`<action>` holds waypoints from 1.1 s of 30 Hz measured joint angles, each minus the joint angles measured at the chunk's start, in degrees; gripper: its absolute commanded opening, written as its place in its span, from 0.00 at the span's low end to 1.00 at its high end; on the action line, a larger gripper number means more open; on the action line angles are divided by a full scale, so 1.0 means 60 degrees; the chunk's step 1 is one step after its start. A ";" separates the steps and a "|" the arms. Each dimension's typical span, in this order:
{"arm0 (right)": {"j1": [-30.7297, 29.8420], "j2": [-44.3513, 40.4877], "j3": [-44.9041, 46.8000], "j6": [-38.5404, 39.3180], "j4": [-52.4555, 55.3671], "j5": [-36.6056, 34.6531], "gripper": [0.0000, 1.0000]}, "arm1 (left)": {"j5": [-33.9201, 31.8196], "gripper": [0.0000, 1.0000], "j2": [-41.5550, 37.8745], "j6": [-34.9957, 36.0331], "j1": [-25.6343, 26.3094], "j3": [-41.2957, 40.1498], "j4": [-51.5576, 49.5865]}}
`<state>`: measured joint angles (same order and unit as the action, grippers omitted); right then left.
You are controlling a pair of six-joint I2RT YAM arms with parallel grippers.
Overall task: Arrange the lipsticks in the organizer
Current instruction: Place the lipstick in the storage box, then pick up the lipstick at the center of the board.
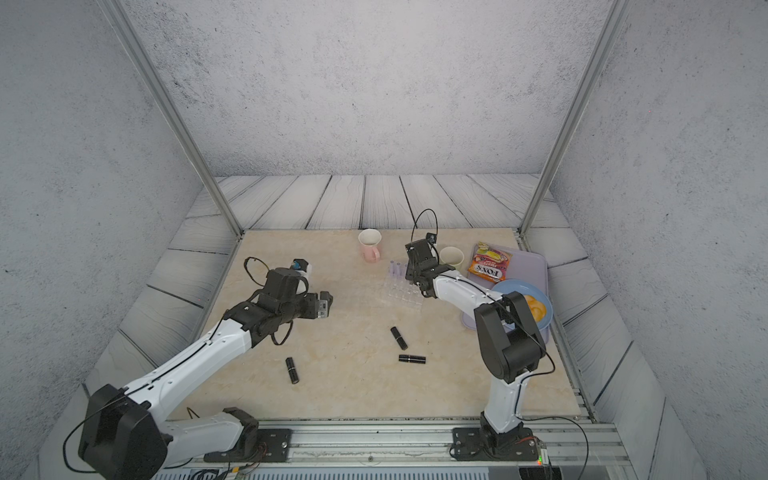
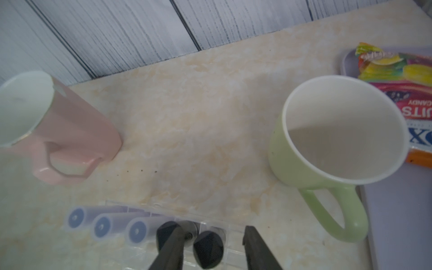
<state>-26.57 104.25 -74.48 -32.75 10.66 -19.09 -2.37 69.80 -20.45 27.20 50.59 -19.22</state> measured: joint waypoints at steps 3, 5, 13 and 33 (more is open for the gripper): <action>-0.0004 -0.0441 -0.0040 -0.0127 0.0437 0.0047 0.53 | -0.0572 0.98 0.0000 -0.0215 -0.0033 0.0036 -0.0266; -0.0058 -0.0874 -0.0040 -0.0262 0.0747 0.0095 0.53 | -0.1111 0.98 0.0000 -0.0423 -0.0062 0.0149 -0.0605; -0.2535 -0.1891 -0.0419 -0.0455 0.1515 0.0889 0.54 | -0.2073 0.98 -0.0339 -0.1016 -0.1228 0.0780 -0.1963; -0.7275 0.3956 -0.5431 0.1479 0.4426 0.4153 0.61 | -0.3038 1.00 -0.0703 -0.1402 -0.4328 0.2404 -0.3592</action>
<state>-70.22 127.98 -107.07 -23.88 37.21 5.82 -20.60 65.58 -28.86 1.23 65.01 -40.77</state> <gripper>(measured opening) 0.615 0.997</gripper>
